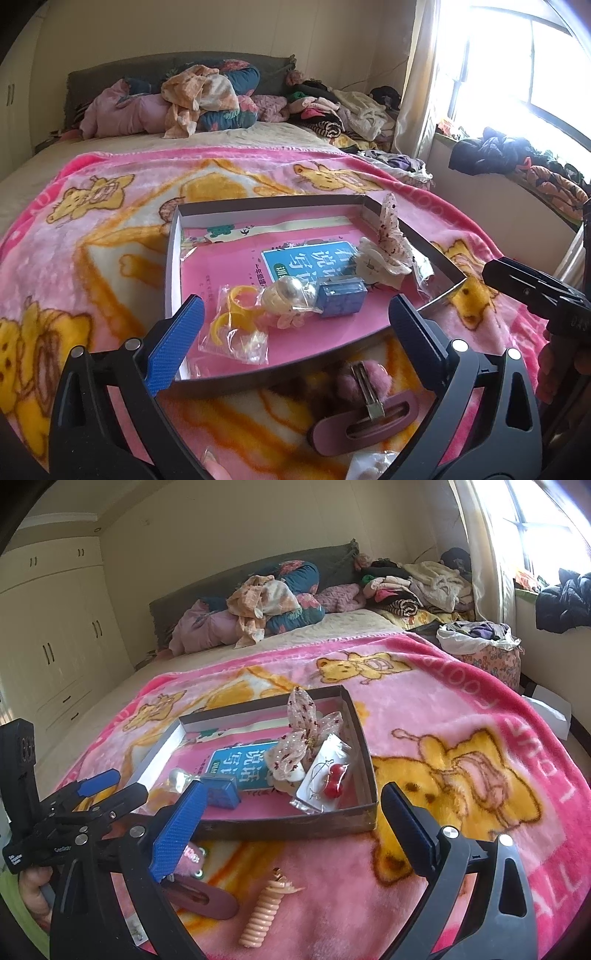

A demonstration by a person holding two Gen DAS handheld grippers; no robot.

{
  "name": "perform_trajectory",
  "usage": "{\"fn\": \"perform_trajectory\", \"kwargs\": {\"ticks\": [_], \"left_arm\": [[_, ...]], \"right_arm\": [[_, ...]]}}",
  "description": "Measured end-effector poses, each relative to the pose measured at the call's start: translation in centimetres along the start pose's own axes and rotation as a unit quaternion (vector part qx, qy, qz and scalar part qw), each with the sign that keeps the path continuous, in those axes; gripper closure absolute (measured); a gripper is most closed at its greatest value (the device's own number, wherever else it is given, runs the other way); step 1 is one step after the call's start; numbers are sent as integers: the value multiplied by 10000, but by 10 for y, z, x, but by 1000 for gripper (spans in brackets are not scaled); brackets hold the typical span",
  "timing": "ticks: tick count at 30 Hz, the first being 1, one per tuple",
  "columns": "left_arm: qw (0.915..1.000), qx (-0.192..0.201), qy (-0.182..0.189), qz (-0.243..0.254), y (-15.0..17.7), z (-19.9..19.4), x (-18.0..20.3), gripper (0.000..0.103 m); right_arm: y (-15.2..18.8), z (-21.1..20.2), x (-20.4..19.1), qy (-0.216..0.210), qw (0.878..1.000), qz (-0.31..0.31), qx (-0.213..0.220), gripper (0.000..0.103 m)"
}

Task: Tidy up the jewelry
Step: 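Withdraw both open tools toward the pom-pom clip and spiral hair tie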

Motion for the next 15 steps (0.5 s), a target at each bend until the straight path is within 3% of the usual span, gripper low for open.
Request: {"fn": "perform_trajectory", "kwargs": {"ticks": [15], "left_arm": [[9999,95,19,30,4,-15,-1,12]], "right_arm": [[7,-17,-19,-82,9998,-176,3,10]]}}
Point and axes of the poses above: each gripper's, at about its wrist camera, not at the fingertips, and z roughly the way its jaws point, x to its right, y to its underside, the point moved 5 cm from there along z, roughly the way its jaws point, and after that the axes turned 9 degrees about x, right-handed, at the moved point
